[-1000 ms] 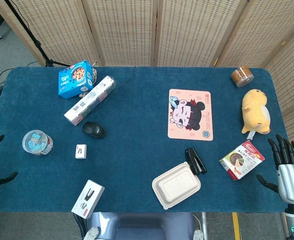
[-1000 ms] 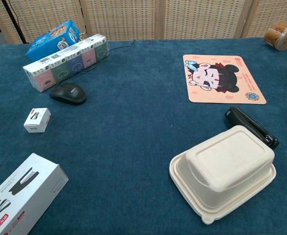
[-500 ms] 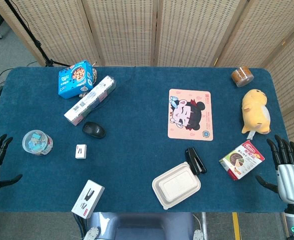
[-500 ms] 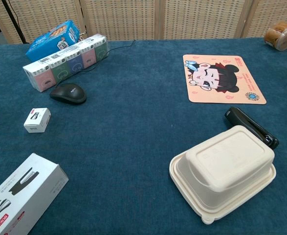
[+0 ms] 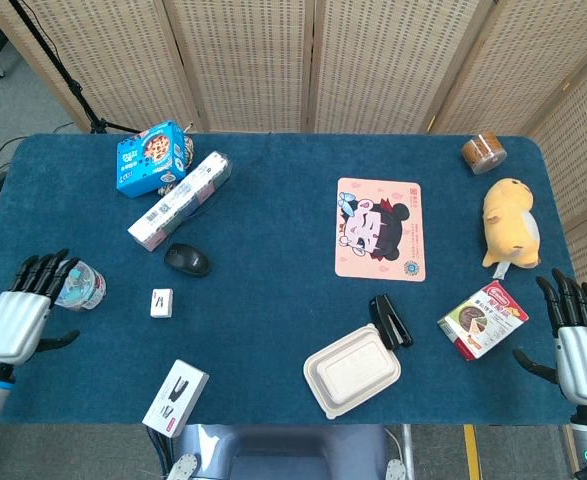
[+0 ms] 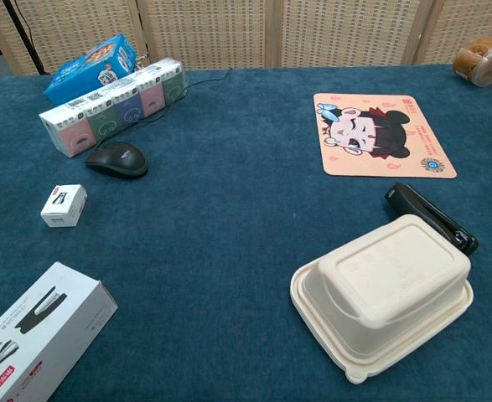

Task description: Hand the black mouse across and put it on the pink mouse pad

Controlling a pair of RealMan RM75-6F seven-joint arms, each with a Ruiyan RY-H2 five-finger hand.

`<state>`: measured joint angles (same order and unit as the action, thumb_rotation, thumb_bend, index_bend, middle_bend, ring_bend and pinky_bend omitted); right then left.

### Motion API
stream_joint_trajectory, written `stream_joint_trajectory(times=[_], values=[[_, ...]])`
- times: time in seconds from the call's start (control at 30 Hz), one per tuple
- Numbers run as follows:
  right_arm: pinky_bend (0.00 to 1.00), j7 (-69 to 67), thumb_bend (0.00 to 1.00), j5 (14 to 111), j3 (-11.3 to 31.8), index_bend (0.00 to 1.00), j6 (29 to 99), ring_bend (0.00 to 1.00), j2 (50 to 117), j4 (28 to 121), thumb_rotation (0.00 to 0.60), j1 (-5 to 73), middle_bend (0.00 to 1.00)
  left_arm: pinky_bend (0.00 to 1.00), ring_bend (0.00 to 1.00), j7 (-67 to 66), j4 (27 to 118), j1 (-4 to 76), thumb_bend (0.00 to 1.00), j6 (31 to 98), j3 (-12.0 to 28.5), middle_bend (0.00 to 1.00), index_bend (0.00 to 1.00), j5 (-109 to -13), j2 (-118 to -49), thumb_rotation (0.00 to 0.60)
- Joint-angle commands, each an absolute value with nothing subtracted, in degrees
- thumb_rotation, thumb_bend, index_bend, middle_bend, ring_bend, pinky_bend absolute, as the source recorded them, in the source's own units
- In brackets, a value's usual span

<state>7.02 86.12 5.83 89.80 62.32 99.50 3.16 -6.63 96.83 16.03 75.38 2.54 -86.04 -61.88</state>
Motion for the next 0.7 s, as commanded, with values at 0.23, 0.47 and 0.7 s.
stream_joint_trajectory(times=[0.23,0.47,0.7], values=[[0.0,7.8,0.0,84.0,6.3,0.0,88.0,0.0,63.1,98.8,0.6,3.8,0.0,0.0,0.0,-6.8,84.3,33.7,0.03,55.6,8.3,0.0,0.0,-85.9,-72.0,0.6],[0.0,8.6,0.0,81.0,7.2,0.0,86.1,0.0,63.7,97.7,0.6,4.5,0.0,0.06,0.0,-5.8,70.4,41.0,0.03,47.5,9.3,0.0,0.0,-83.6,-81.3,0.6],[0.0,9.0,0.0,78.1,8.3,0.0,84.9,0.0,64.1,96.7,0.6,5.0,0.0,0.19,0.04,-1.6,60.1,45.7,0.03,43.6,8.6,0.01,0.0,-84.1,-87.4,0.6]])
